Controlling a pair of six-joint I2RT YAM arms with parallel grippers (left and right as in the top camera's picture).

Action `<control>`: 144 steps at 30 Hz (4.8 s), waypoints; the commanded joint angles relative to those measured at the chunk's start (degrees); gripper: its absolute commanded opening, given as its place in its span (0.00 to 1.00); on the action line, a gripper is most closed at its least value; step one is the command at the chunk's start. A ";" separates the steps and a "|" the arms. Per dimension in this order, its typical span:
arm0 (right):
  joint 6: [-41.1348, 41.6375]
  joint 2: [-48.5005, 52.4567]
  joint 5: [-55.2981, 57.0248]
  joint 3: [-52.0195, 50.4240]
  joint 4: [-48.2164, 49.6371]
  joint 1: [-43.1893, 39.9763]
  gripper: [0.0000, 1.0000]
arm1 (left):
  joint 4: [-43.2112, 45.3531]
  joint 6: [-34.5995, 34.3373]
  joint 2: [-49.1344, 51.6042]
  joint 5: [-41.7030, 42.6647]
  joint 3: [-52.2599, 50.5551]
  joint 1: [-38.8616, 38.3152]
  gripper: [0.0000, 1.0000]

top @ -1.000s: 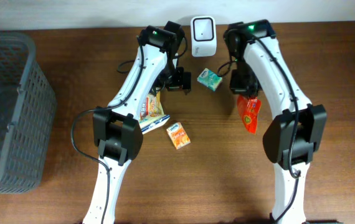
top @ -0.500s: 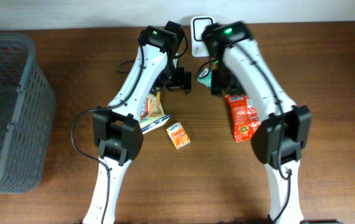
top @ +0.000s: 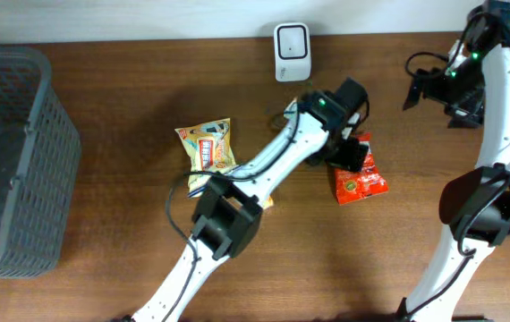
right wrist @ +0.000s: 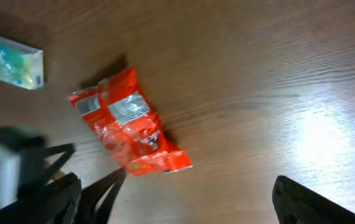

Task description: Scan the item barcode

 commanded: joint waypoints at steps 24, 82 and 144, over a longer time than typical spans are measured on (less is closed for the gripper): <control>-0.22 -1.40 0.98 -0.50 0.35 -0.37 0.99 | -25.44 -3.50 7.13 -67.87 30.27 4.17 0.00; -0.31 10.51 -34.86 -31.04 55.12 28.94 0.90 | -26.93 5.11 6.10 -12.94 29.79 28.92 0.71; 11.87 -3.63 20.74 -27.78 27.39 35.06 0.06 | -22.27 5.22 6.08 -2.67 9.33 28.65 0.00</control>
